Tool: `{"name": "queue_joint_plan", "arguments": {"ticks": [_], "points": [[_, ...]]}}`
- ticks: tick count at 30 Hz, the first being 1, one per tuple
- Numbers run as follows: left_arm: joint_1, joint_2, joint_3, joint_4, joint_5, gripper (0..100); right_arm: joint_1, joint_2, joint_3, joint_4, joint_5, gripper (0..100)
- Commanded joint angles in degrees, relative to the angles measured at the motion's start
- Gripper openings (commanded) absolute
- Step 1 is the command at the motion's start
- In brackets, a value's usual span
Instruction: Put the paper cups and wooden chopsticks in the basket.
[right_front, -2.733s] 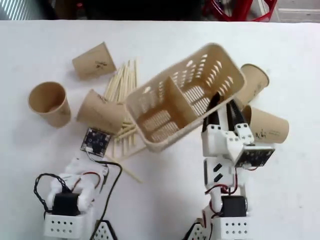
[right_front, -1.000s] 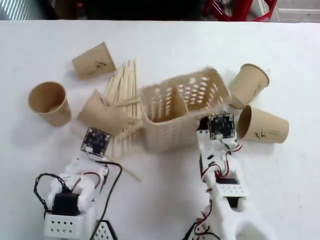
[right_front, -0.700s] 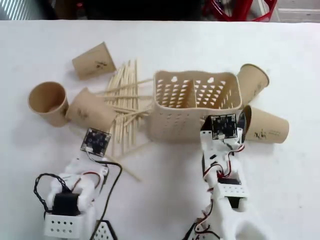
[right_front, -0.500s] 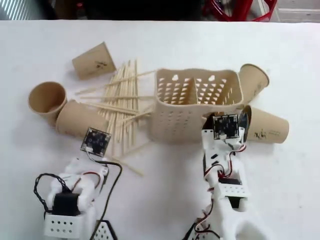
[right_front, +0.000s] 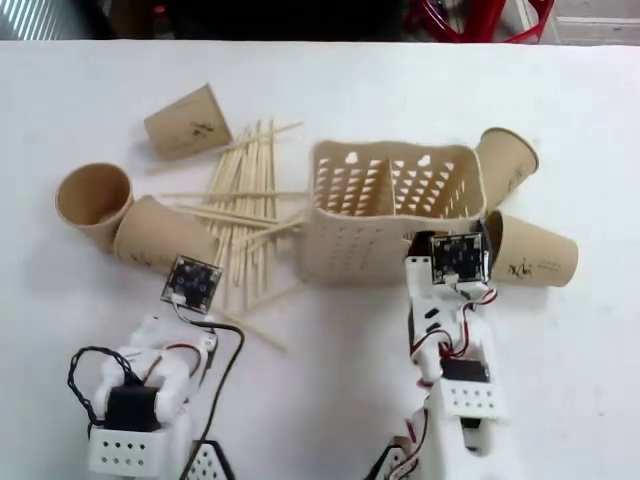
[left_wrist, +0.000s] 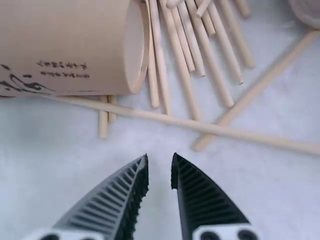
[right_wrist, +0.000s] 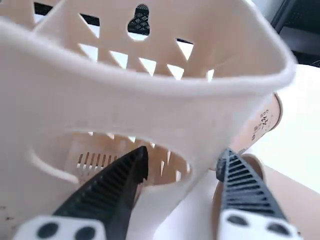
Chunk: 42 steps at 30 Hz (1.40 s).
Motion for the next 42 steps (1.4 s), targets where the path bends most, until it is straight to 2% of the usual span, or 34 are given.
{"name": "queue_joint_plan", "arguments": {"ticks": [1, 4, 7, 10, 15, 19, 22, 24, 27, 30, 36, 42], "points": [[-0.31, -0.31, 0.0, 0.26, -0.18, 10, -1.8, -13.58, -3.08, 20.79, 0.18, 24.0], [-0.31, -0.31, 0.0, 0.26, -0.18, 10, -2.15, -25.19, -9.67, 41.71, 0.09, 24.0], [-0.31, -0.31, 0.0, 0.26, -0.18, 10, -2.15, -35.82, -14.77, 55.34, -1.14, 23.9], [-0.31, -0.31, 0.0, 0.26, -0.18, 10, -2.15, -43.03, -17.93, 63.6, -2.81, 23.8], [-0.31, -0.31, 0.0, 0.26, -0.18, 10, -1.89, -39.96, -26.73, 72.31, -3.08, 23.8], [-0.31, -0.31, 0.0, 0.26, -0.18, 10, -1.54, -41.45, -30.95, 75.65, -1.58, 23.7], [-0.31, -0.31, 0.0, 0.26, -0.18, 10, -1.01, -42.15, -35.16, 79.52, 5.19, 23.6], [-0.31, -0.31, 0.0, 0.26, -0.18, 10, -0.48, -41.01, -37.8, 81.45, 5.01, 22.1], [-0.31, -0.31, 0.0, 0.26, -0.18, 10, 3.3, -36.79, -38.42, 80.48, 7.65, 21.4], [-0.31, -0.31, 0.0, 0.26, -0.18, 10, 7.96, -29.49, -41.76, 81.01, 12.22, 24.6], [-0.31, -0.31, 0.0, 0.26, -0.18, 10, 21.85, -13.49, -51.6, 80.92, 21.63, 28.6], [-0.31, -0.31, 0.0, 0.26, -0.18, 10, 28.7, 4.09, -54.15, 69.14, 27.78, 28.6]]}}
